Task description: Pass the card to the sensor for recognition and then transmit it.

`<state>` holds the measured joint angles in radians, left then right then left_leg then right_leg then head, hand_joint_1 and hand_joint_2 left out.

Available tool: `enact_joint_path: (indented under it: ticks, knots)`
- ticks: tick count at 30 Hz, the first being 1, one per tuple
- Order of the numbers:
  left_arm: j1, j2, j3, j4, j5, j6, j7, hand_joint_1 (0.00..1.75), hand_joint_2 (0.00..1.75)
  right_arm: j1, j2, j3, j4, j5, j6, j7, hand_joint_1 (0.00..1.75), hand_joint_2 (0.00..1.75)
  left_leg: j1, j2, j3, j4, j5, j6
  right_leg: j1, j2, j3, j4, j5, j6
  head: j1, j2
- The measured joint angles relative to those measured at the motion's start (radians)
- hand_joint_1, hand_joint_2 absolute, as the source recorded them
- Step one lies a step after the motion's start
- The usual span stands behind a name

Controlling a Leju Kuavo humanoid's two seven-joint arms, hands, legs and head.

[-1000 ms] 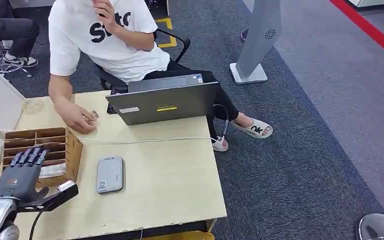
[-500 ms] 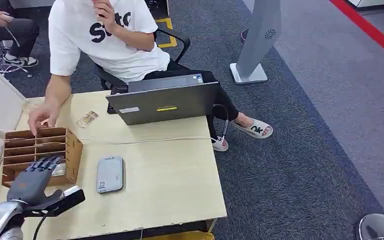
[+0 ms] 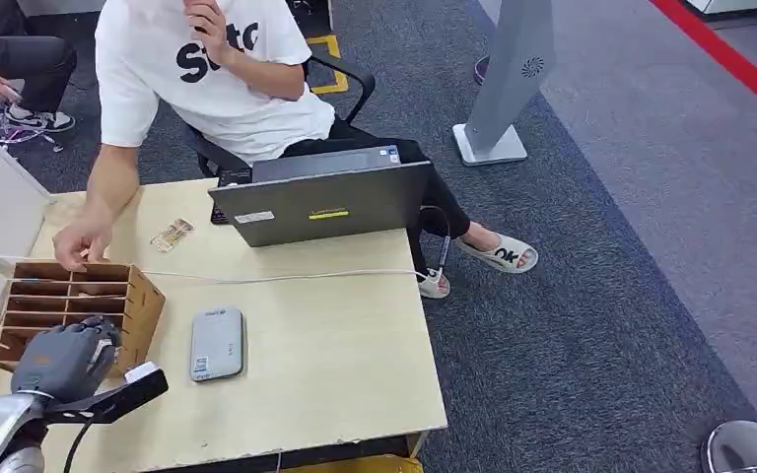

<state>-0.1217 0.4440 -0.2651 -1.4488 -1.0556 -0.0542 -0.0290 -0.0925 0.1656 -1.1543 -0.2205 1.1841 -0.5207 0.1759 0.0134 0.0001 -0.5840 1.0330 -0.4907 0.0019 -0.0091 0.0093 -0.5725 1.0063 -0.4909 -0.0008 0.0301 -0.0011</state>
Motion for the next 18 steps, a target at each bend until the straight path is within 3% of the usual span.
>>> enact_joint_path:
  ticks: [18]
  knots:
    - [0.03,0.013,-0.01,-0.031,-0.006,0.023,0.023,1.75,1.75,0.0,0.0,0.002,0.0,0.008,-0.001,-0.007,0.0,1.75,0.0,0.0,0.0,0.0,0.0,0.0,0.0,0.0,0.0,0.0,0.0,0.0,0.0,0.0]
